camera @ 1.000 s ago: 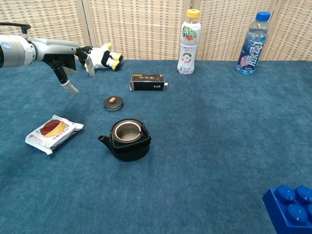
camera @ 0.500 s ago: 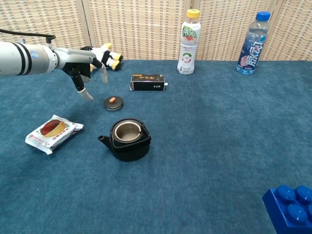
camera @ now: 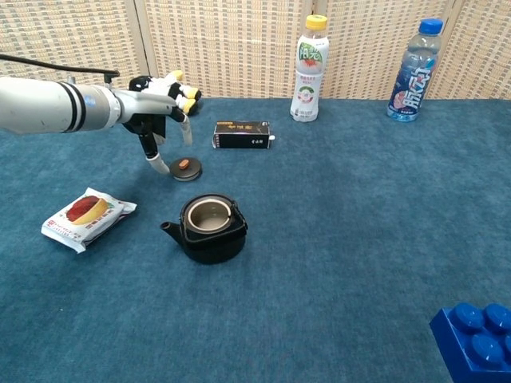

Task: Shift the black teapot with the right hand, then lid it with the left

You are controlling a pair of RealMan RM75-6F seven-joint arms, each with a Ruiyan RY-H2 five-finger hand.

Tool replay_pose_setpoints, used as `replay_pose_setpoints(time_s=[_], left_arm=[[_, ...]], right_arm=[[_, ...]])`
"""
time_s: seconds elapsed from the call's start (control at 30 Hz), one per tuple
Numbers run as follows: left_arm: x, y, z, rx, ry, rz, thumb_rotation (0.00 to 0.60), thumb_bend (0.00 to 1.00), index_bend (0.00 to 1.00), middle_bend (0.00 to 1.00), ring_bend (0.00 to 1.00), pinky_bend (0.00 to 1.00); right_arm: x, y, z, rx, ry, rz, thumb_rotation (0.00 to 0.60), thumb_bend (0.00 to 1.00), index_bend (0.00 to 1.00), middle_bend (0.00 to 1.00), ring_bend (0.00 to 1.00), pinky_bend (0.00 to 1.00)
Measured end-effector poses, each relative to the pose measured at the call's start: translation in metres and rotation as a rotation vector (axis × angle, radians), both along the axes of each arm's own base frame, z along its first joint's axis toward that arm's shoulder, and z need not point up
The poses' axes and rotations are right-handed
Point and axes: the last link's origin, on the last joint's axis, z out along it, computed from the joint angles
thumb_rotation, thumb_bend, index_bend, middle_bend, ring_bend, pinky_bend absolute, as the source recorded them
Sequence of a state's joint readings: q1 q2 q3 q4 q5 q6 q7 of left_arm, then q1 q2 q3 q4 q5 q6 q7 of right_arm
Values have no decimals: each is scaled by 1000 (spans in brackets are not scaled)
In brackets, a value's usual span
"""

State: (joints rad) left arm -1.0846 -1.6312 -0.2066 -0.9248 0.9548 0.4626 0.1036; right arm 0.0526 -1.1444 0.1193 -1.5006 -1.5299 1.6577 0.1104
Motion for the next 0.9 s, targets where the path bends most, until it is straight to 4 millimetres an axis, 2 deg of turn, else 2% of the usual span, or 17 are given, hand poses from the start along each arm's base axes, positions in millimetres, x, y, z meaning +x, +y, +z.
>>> replay_pose_setpoints(time_s=[0.9], left_arm=[[5,8,-28,36,31,104,600,105,316,1000,1000,1000]], right_arm=[[-7,-6,3,22,-26,-27,600,60,324,282,215,263]])
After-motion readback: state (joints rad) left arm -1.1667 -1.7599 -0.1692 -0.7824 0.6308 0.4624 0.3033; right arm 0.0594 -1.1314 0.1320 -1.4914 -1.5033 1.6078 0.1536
